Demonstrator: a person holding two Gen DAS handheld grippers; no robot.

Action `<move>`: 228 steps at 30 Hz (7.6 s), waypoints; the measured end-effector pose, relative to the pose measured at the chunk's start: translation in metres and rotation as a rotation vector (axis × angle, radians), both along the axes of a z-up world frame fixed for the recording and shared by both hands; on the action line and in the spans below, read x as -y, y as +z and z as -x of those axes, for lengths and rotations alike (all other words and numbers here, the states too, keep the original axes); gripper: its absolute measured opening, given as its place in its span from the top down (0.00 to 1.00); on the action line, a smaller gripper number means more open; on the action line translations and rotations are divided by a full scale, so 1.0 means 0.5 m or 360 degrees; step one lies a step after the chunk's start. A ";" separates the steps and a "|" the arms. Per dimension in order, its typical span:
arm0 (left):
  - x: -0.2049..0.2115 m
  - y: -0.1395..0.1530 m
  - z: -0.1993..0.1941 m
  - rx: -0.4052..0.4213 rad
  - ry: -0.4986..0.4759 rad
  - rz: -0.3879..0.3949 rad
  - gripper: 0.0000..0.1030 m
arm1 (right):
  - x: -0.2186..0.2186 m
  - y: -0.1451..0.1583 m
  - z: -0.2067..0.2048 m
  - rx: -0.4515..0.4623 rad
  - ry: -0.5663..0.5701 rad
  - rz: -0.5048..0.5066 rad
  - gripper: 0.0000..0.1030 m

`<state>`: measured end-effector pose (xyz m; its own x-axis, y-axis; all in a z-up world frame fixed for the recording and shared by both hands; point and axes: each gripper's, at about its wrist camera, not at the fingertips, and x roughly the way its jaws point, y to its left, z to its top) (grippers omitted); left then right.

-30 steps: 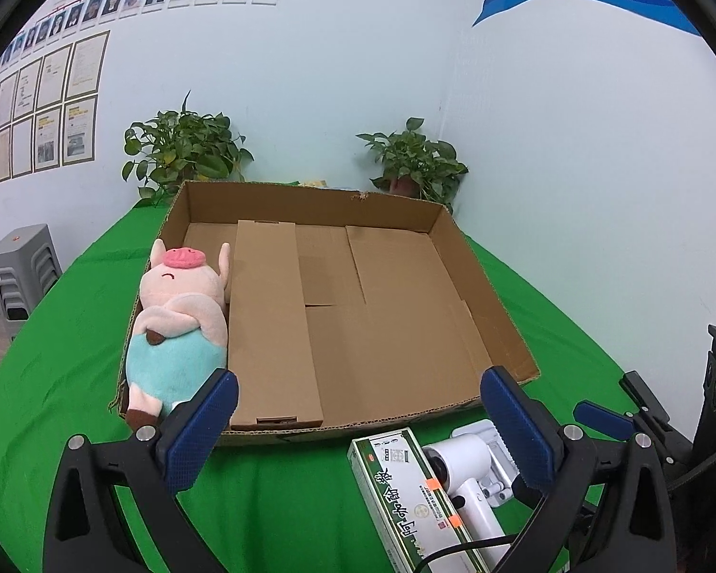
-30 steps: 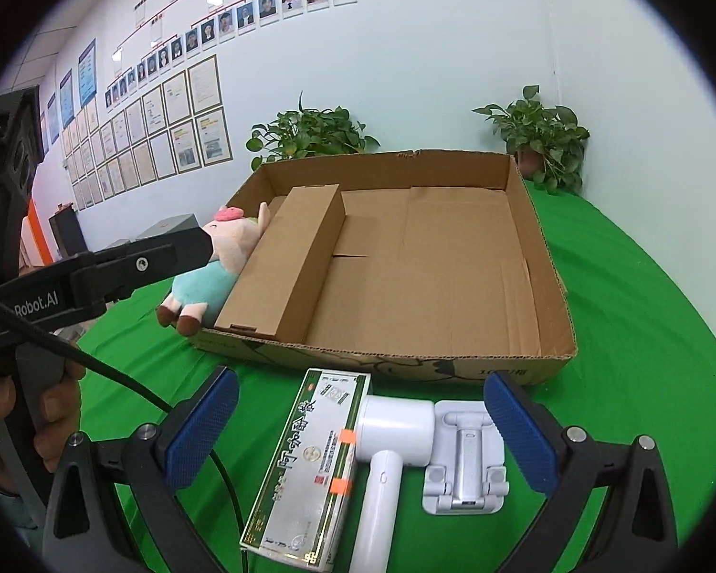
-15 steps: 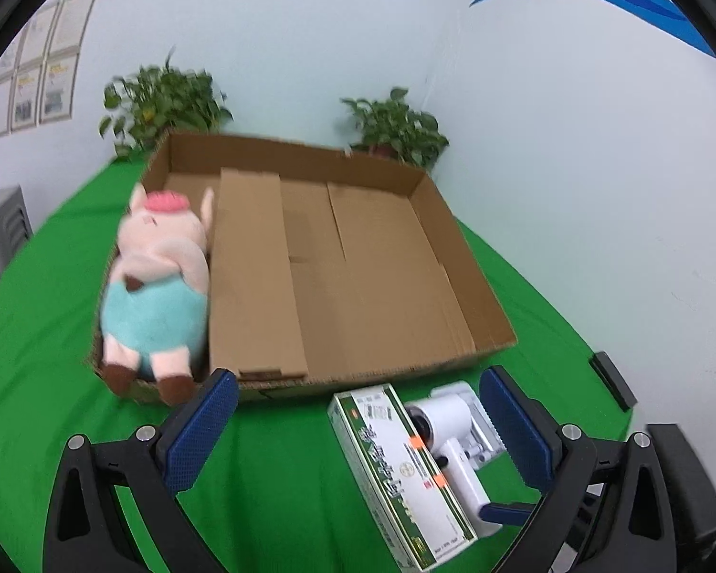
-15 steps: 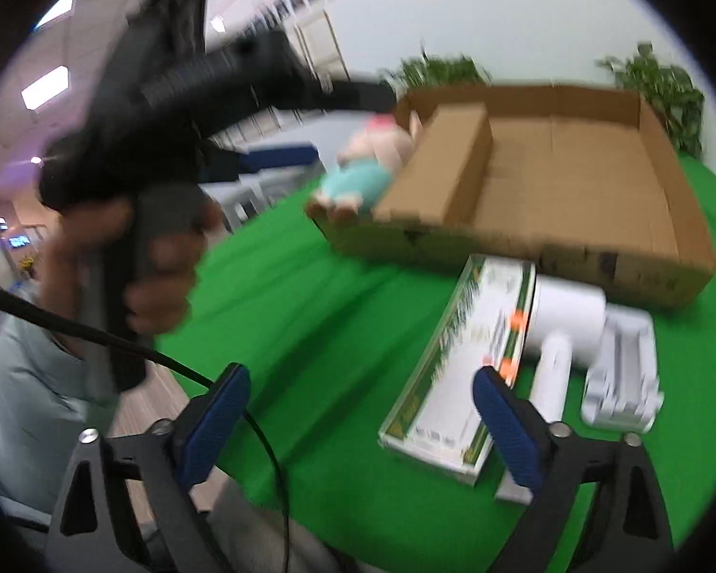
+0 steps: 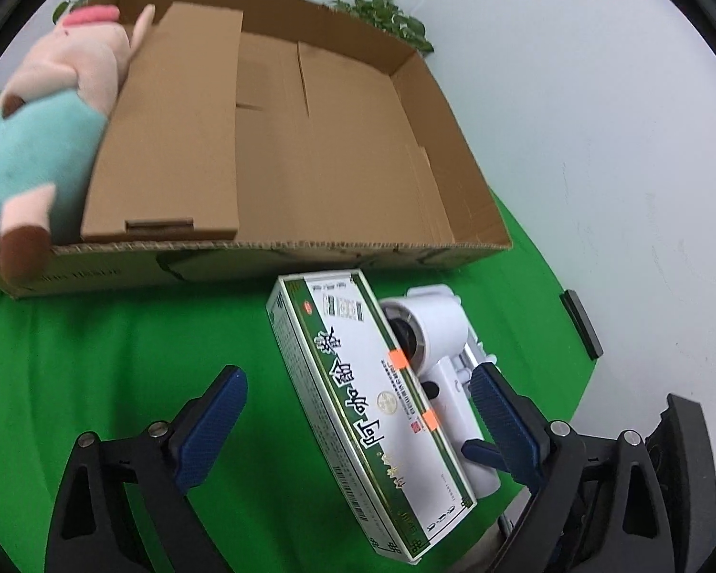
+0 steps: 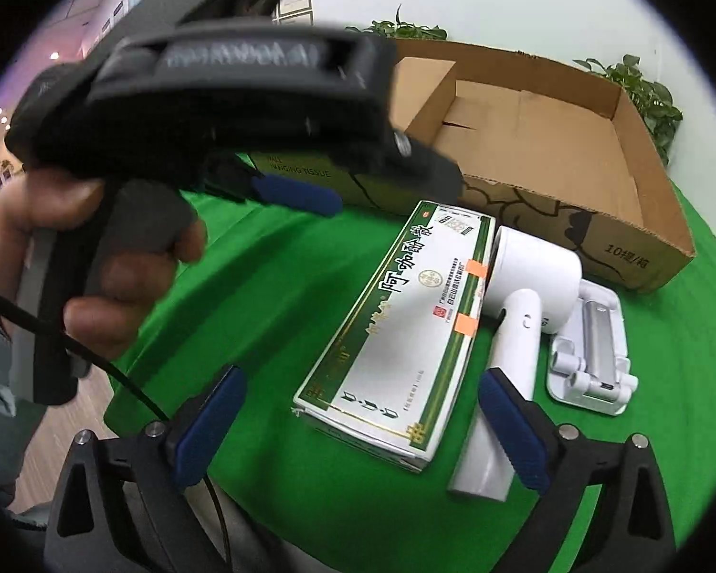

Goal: Organize objects
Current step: 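Move the left gripper to the green-and-white medicine box and grasp it, then lift the medicine box and carry it over the tray box, then lower the medicine box into the tray beside the brown box and release, then move the left gripper to the white hair dryer on the table, then close the left gripper around the hair dryer handle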

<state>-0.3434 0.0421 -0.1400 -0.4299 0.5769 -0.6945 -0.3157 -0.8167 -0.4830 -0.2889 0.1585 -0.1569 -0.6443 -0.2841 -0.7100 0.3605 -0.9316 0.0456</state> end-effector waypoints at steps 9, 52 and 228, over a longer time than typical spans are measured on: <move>-0.008 -0.058 -0.004 0.0132 -0.0034 -0.0089 0.26 | 0.006 -0.012 0.003 0.0034 0.0023 -0.0027 0.26; -0.072 0.472 -0.087 -0.0824 0.0086 0.0172 0.46 | -0.020 0.352 -0.021 -0.0922 0.0063 0.0095 0.29; -0.089 -0.046 0.015 0.0461 -0.0078 -0.0257 0.65 | -0.111 0.015 -0.134 0.0271 -0.0246 0.0396 0.76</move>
